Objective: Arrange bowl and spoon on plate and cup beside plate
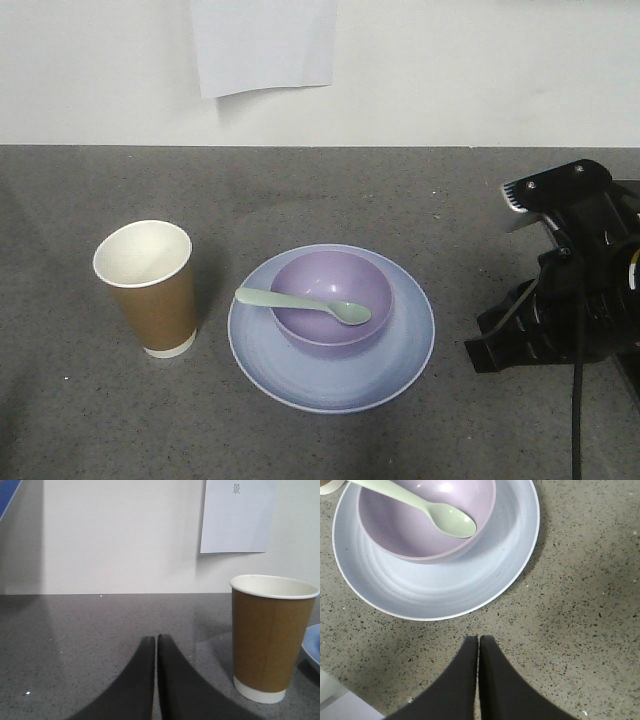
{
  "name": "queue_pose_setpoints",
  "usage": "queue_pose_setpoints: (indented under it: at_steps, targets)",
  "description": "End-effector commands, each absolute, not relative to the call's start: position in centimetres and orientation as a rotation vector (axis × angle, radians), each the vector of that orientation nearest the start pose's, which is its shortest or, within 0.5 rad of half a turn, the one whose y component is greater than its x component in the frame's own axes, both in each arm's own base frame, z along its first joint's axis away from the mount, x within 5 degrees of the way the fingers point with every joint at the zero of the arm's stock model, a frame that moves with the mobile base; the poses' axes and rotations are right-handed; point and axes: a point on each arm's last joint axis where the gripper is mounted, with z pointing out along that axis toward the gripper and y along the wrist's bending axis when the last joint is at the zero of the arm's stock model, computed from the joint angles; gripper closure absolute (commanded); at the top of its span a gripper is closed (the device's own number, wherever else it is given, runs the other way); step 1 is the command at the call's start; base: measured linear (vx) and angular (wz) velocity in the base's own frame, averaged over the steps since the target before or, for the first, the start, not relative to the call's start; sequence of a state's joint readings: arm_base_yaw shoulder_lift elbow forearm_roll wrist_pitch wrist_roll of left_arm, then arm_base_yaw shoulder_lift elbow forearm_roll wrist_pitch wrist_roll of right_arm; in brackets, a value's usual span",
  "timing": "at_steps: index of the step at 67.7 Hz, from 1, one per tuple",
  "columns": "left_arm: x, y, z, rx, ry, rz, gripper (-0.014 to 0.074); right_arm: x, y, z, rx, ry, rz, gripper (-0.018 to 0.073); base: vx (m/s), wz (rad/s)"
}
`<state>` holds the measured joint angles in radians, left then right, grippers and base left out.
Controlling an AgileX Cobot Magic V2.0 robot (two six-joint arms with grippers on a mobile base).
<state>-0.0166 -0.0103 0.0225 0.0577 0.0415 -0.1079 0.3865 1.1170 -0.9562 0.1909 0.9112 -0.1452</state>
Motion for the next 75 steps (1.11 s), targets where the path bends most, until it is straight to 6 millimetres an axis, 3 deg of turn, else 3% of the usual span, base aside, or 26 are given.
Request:
queue_pose_setpoints:
  at_steps: [1,75]
  targets:
    - [5.39,-0.08,21.66,-0.028,1.425,-0.054,0.0604,19.32,9.2,33.76,-0.56,2.404,0.339,0.0568,0.0,0.0]
    - [5.43,0.09,21.58,-0.013,1.44,0.015,0.0603,19.32,9.2,33.76,-0.56,2.404,0.339,0.0568,0.0,0.0]
